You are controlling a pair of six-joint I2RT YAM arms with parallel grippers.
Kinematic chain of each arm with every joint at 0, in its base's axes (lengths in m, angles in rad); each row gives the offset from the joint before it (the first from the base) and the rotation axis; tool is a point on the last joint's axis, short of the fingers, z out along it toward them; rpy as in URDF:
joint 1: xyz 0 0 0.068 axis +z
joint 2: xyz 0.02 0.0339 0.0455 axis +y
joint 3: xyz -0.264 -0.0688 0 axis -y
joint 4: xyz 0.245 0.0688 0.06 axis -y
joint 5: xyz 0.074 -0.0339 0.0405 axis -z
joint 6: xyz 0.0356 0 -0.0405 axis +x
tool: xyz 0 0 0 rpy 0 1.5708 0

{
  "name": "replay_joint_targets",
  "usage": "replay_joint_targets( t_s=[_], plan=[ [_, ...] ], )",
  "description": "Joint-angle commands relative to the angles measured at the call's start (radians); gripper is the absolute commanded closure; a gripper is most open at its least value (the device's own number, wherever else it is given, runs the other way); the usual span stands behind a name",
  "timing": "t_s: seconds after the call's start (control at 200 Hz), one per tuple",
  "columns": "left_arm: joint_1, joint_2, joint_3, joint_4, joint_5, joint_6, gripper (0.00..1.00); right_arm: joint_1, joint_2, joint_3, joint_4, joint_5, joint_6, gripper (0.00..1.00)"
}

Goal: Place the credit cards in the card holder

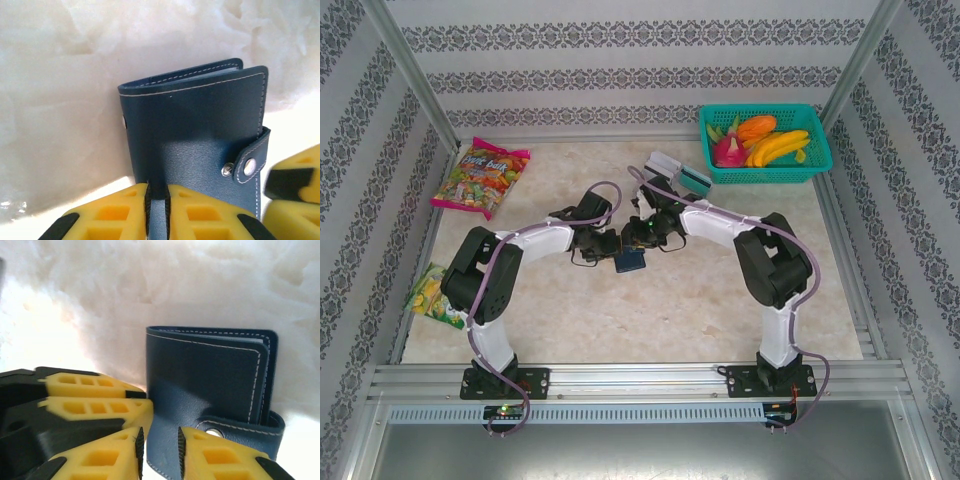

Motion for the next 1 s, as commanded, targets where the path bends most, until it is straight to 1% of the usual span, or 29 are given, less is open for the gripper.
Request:
replay_joint_targets(
  t_s=[0.0,0.16,0.28,0.38,0.485,0.694,0.749,0.934,0.999],
  plan=[
    [-0.008,-0.037,0.042,-0.064,-0.027,0.017,0.79,-0.038,-0.072,-0.053,-0.013,0.006,-0.006,0.72],
    [-0.005,-0.049,0.033,-0.095,-0.054,0.028,0.78,-0.100,-0.089,-0.151,0.007,0.031,0.001,0.70],
    [-0.002,-0.030,0.005,-0.080,-0.051,0.025,0.78,-0.121,-0.064,-0.196,0.093,-0.032,0.027,0.70],
    [-0.003,-0.005,0.001,-0.062,-0.034,0.021,0.79,-0.120,-0.034,-0.213,0.197,-0.118,0.070,0.68],
    [-0.002,0.014,0.015,-0.052,-0.023,0.014,0.79,-0.118,0.004,-0.205,0.236,-0.138,0.088,0.68],
    [-0.003,0.036,0.042,-0.058,-0.024,0.020,0.80,-0.117,0.069,-0.207,0.308,-0.199,0.122,0.73],
    [-0.006,0.044,0.044,-0.053,-0.019,0.017,0.80,-0.115,0.071,-0.215,0.336,-0.212,0.135,0.76],
    [-0.023,0.063,0.042,-0.030,-0.008,-0.001,0.81,-0.107,0.050,-0.234,0.372,-0.239,0.137,0.76],
    [-0.028,0.068,0.043,-0.026,-0.009,-0.004,0.81,-0.106,0.048,-0.229,0.355,-0.244,0.118,0.76]
  ],
)
